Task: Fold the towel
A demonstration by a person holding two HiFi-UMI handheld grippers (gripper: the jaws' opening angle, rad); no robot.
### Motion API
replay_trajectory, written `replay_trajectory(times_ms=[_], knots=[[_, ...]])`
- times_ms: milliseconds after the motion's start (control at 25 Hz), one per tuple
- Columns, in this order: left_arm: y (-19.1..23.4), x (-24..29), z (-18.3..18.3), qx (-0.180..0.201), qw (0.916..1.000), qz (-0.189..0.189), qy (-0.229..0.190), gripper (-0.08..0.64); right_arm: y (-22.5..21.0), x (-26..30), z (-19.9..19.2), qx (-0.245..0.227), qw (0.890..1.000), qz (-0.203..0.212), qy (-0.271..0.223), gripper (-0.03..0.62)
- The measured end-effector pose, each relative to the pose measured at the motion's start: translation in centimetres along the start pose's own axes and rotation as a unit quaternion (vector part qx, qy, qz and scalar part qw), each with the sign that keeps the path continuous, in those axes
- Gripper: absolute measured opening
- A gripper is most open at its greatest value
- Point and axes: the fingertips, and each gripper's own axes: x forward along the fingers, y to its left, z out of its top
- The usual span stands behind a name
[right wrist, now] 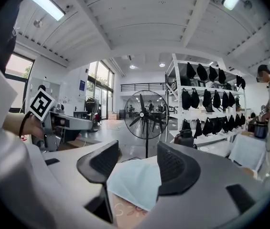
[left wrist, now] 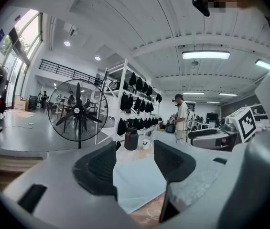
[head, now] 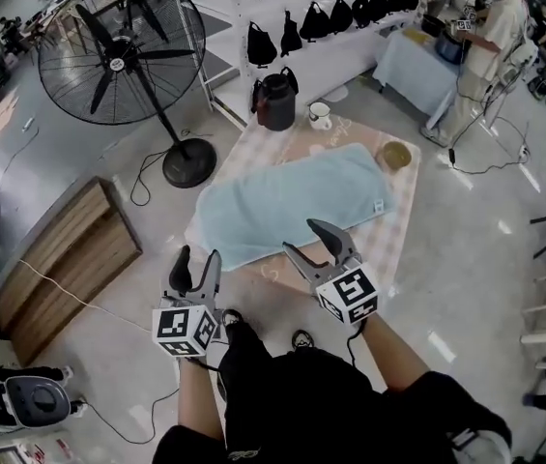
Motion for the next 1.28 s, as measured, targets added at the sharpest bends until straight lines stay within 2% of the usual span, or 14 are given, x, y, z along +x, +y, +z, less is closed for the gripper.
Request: replay_trajectory(times_ms=[160, 280, 360, 440, 560, 680, 800, 920, 1000, 1120, 1160, 1280], knots=[[4.8, 5.9, 0.2, 0.009, 0.999, -0.041, 0.015, 0.23, -1.3, 4.4, -1.5, 0.009, 0.999, -0.036, 0.026, 0.232], [8.0, 10.8, 0.0, 0.013, 0.9955, -0.089, 0.03, 0.23, -2.5, 8.2, -3.4, 0.03, 0.995, -0.076, 0.053, 0.232], [9.7, 14.0, -0.8, 0.019, 0.9892, -0.133, 0.058, 0.23, -3.3, 10.7, -4.7, 0.057, 0.99, -0.107, 0.072, 0.232], [11.5, 16.8, -1.7, 0.022, 0.9792, -0.18, 0.09, 0.229, -3.3, 13.0, -6.1, 0.098, 0.982, -0.132, 0.093, 0.232], [13.9, 19.7, -4.2, 0.027, 0.9552, -0.254, 0.15, 0.229, -1.8, 15.7, -8.4, 0.156, 0.966, -0.166, 0.124, 0.232], [16.0, 22.3, -6.9, 0.062, 0.9301, -0.307, 0.192, 0.229, -0.5, 17.8, -10.3, 0.186, 0.952, -0.197, 0.139, 0.232], [17.5, 25.1, -9.5, 0.074, 0.9122, -0.335, 0.224, 0.229, 0.3, 19.2, -12.4, 0.216, 0.938, -0.225, 0.153, 0.232], [18.0, 27.0, -12.2, 0.079, 0.8942, -0.356, 0.259, 0.229, 1.9, 19.9, -15.0, 0.268, 0.916, -0.249, 0.165, 0.232], [17.9, 27.9, -14.1, 0.085, 0.8764, -0.377, 0.288, 0.229, 3.3, 20.4, -16.6, 0.313, 0.897, -0.264, 0.167, 0.232], [17.6, 28.7, -17.1, 0.1, 0.8431, -0.409, 0.335, 0.229, 5.5, 21.7, -18.9, 0.367, 0.874, -0.274, 0.164, 0.232], [17.5, 28.8, -18.2, 0.106, 0.8342, -0.415, 0.348, 0.229, 6.3, 21.9, -19.8, 0.38, 0.867, -0.276, 0.167, 0.232], [17.9, 29.5, -21.0, 0.127, 0.8159, -0.417, 0.38, 0.229, 7.8, 22.0, -22.9, 0.423, 0.84, -0.29, 0.178, 0.232]])
